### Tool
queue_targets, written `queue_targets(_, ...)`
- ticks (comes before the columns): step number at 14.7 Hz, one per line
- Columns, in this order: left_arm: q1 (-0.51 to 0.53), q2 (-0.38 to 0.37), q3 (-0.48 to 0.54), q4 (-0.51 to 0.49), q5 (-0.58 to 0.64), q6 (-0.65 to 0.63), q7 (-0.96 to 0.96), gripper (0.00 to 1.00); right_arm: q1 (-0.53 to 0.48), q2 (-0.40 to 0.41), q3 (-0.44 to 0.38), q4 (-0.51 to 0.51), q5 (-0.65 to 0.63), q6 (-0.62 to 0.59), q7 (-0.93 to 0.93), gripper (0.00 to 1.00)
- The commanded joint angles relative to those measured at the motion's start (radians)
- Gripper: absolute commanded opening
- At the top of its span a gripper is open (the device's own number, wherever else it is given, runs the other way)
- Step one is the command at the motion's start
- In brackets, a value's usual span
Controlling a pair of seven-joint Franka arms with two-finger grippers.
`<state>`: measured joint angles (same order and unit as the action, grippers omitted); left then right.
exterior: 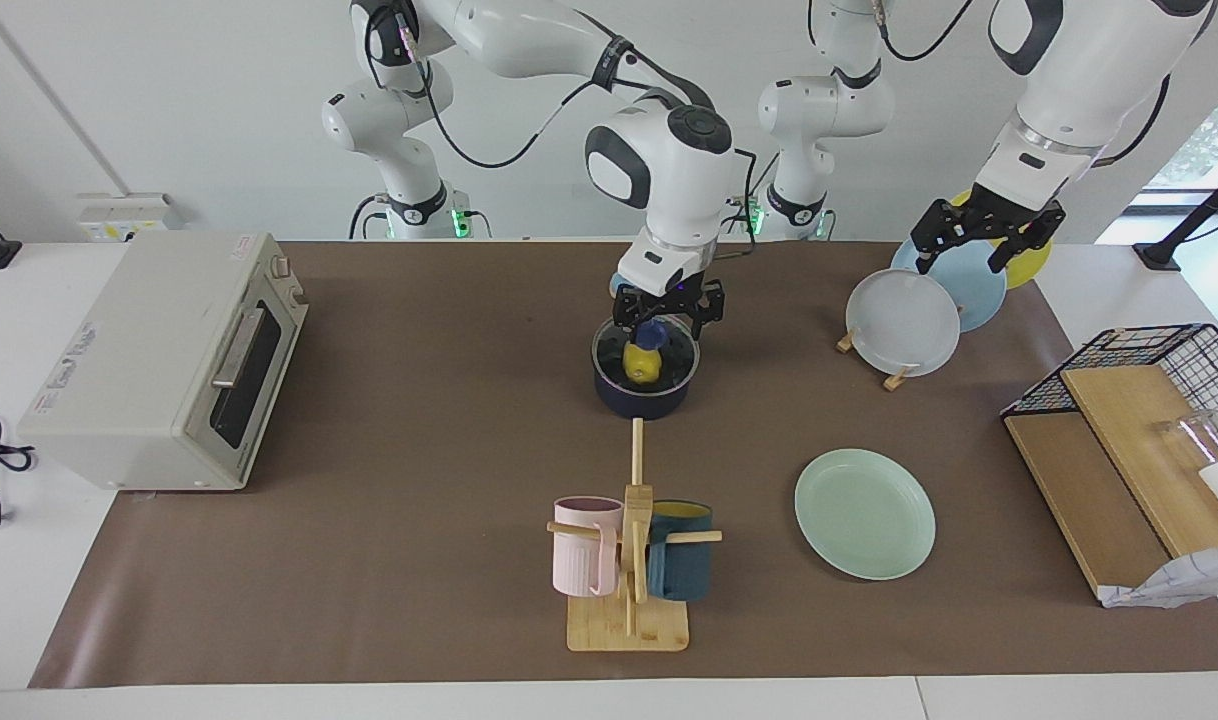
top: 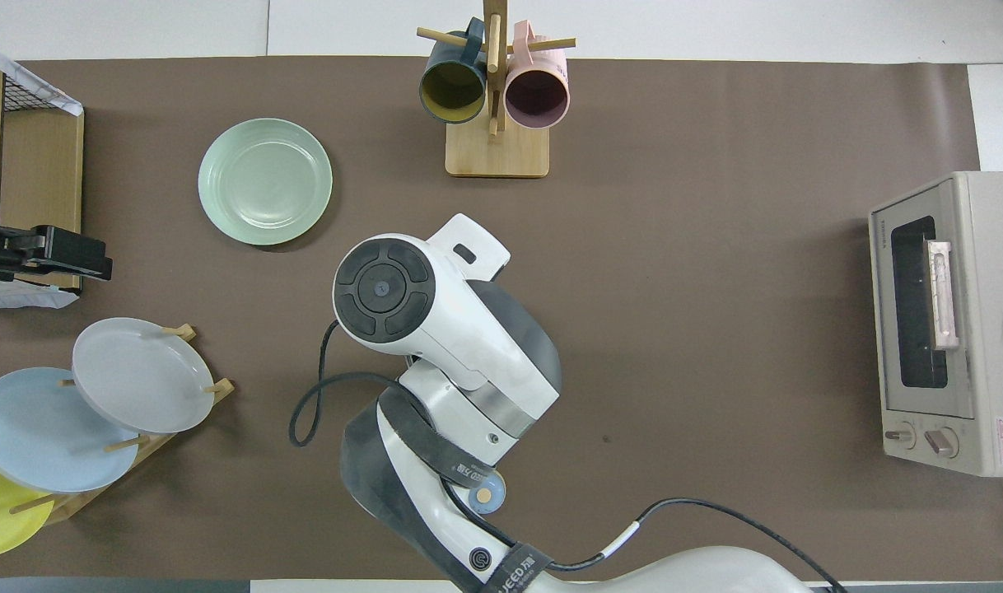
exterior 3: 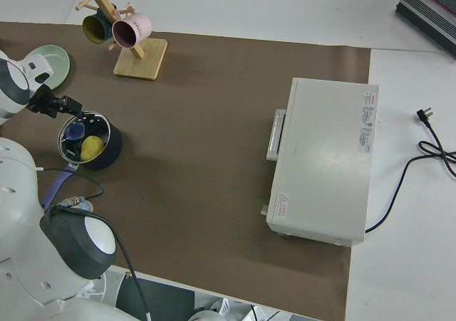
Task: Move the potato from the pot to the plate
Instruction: 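Grasp the lid's blue knob with the right gripper and lift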
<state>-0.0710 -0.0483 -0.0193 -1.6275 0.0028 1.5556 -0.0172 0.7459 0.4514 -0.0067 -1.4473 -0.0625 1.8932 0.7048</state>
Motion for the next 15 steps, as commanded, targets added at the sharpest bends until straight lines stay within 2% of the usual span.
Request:
queue_targets(1, 0.014, -0.010, -0.011, -0.008, 0.017, -0.009, 0.002, 1.00, -0.002, -0.042, 0.001, -0.079, -0.011, 0.026, 0.010, 1.00)
queue_targets(12, 0.014, -0.010, -0.011, -0.008, 0.017, -0.009, 0.002, 1.00, 0.003, -0.069, 0.005, -0.148, 0.006, 0.044, 0.027, 1.00)
queue_targets(15, 0.014, -0.010, -0.011, -0.008, 0.017, -0.009, 0.000, 1.00, 0.004, -0.076, 0.005, -0.159, 0.006, 0.043, 0.036, 0.97)
